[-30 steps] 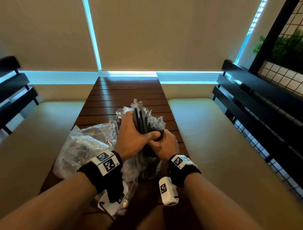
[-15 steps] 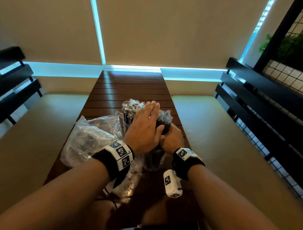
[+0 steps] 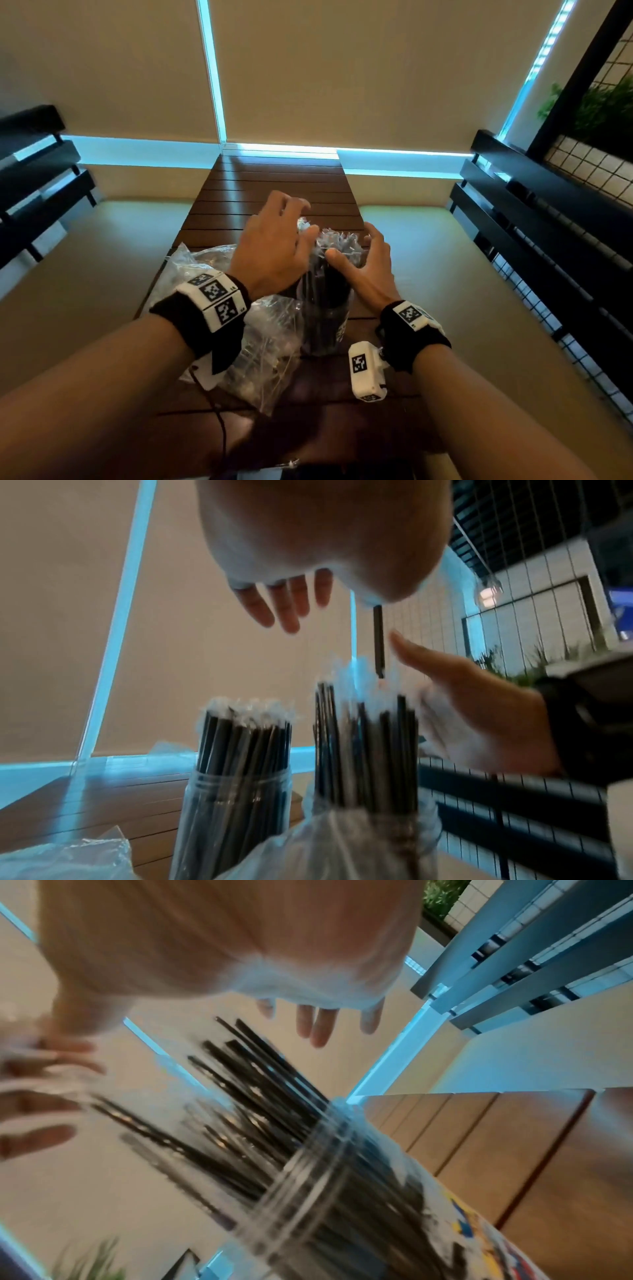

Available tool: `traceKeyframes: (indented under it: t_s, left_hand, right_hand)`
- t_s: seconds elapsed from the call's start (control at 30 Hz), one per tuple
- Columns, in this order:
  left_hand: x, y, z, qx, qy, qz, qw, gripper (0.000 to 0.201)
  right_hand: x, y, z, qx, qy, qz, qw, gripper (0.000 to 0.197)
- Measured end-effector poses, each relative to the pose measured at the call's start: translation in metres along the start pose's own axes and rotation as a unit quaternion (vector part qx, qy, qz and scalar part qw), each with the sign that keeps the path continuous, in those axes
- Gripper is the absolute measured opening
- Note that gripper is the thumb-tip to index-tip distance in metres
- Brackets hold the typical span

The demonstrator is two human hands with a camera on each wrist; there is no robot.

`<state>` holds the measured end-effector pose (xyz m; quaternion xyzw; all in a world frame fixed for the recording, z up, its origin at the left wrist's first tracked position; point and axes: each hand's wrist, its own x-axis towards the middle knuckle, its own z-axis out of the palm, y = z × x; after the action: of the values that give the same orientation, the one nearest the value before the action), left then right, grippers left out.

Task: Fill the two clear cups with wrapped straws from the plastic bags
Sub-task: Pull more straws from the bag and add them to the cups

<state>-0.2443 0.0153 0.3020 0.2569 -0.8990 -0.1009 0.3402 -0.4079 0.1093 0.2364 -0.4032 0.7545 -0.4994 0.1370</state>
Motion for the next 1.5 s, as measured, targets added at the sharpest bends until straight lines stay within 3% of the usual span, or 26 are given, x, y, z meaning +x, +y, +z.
traceKeyframes:
  t_s: [0.03,0.1,0.2,0.23,0.27,0.33,0.4,0.5,0.57,0.7,0.77,0.83,0.9,0.93,1.0,1.1,1.2,1.27,1.37,1.5]
  left_hand:
    - [-0.001,-0.001,-0.010,0.011,0.005,-0.034,0.999,0.027]
    - [-0.008,-0.005,-0.021,0.087,-0.074,-0.078,0.990,0.039]
    - [-0.033,-0.007,-0.018,0.227,-0.293,-0.084,0.925,0.086]
    - [-0.042,-0.005,-0.014,0.244,-0.335,-0.093,0.906,0.092]
    - [-0.049,-0.005,-0.008,0.244,-0.348,-0.104,0.899,0.087]
    - [-0.057,-0.008,0.000,0.211,-0.330,-0.128,0.911,0.054]
    - [-0.056,-0.012,-0.005,0.170,-0.307,-0.160,0.923,0.032]
    - [-0.048,-0.020,-0.022,0.133,-0.283,-0.169,0.935,0.020]
    - [-0.042,-0.025,-0.032,0.117,-0.262,-0.154,0.946,0.015]
    - [-0.037,-0.027,-0.047,0.072,-0.233,-0.126,0.962,0.015]
    - [-0.037,-0.025,-0.050,0.061,-0.234,-0.100,0.965,0.018]
    - [-0.039,-0.028,-0.049,0.051,-0.223,-0.078,0.970,0.019]
    - [-0.042,-0.035,-0.048,0.035,-0.205,-0.071,0.976,0.018]
    - [-0.043,-0.038,-0.047,0.029,-0.201,-0.070,0.977,0.018]
    - [-0.047,-0.045,-0.047,0.019,-0.202,-0.069,0.977,0.018]
    - [-0.051,-0.051,-0.051,0.021,-0.207,-0.063,0.976,0.017]
    - [-0.053,-0.055,-0.055,0.031,-0.211,-0.060,0.975,0.011]
    - [-0.055,-0.055,-0.056,0.055,-0.236,-0.057,0.969,0.009]
    - [-0.057,-0.054,-0.052,0.096,-0.293,-0.059,0.949,0.025]
    - [-0.054,-0.058,-0.042,0.094,-0.274,-0.059,0.955,0.028]
  right_hand:
    - [-0.003,-0.008,-0.003,0.007,0.024,-0.018,1.000,0.115]
    - [-0.007,-0.023,-0.006,0.013,0.074,-0.053,0.996,0.105]
    - [-0.016,-0.046,0.001,-0.054,0.197,-0.153,0.967,0.051]
    - [-0.022,-0.053,0.004,-0.078,0.214,-0.212,0.950,0.031]
    - [-0.028,-0.057,0.006,-0.091,0.183,-0.272,0.941,0.017]
    - [-0.044,-0.061,0.010,-0.114,0.014,-0.312,0.943,0.017]
    - [-0.053,-0.058,0.014,-0.178,-0.163,-0.265,0.933,0.021]
    - [-0.054,-0.047,0.036,-0.308,-0.317,-0.203,0.874,0.017]
    - [-0.057,-0.045,0.057,-0.307,-0.325,-0.207,0.870,0.017]
    - [-0.058,-0.039,0.100,-0.262,-0.301,-0.154,0.904,0.018]
    - [-0.060,-0.035,0.121,-0.267,-0.270,-0.162,0.911,0.021]
    - [-0.058,-0.028,0.141,-0.245,-0.253,-0.183,0.918,0.043]
    - [-0.054,-0.026,0.152,-0.263,-0.314,-0.139,0.901,0.066]
    - [-0.050,-0.024,0.155,-0.287,-0.351,-0.085,0.887,0.068]
    - [-0.043,-0.019,0.163,-0.321,-0.370,-0.036,0.871,0.064]
    - [-0.041,-0.032,0.161,-0.349,-0.344,-0.062,0.869,0.053]
    - [-0.038,-0.048,0.150,-0.357,-0.318,-0.108,0.872,0.025]
    - [-0.038,-0.053,0.148,-0.342,-0.345,-0.076,0.871,0.009]
    - [-0.040,-0.063,0.142,-0.329,-0.365,-0.043,0.870,0.013]
    - [-0.039,-0.072,0.132,-0.365,-0.369,-0.067,0.852,0.031]
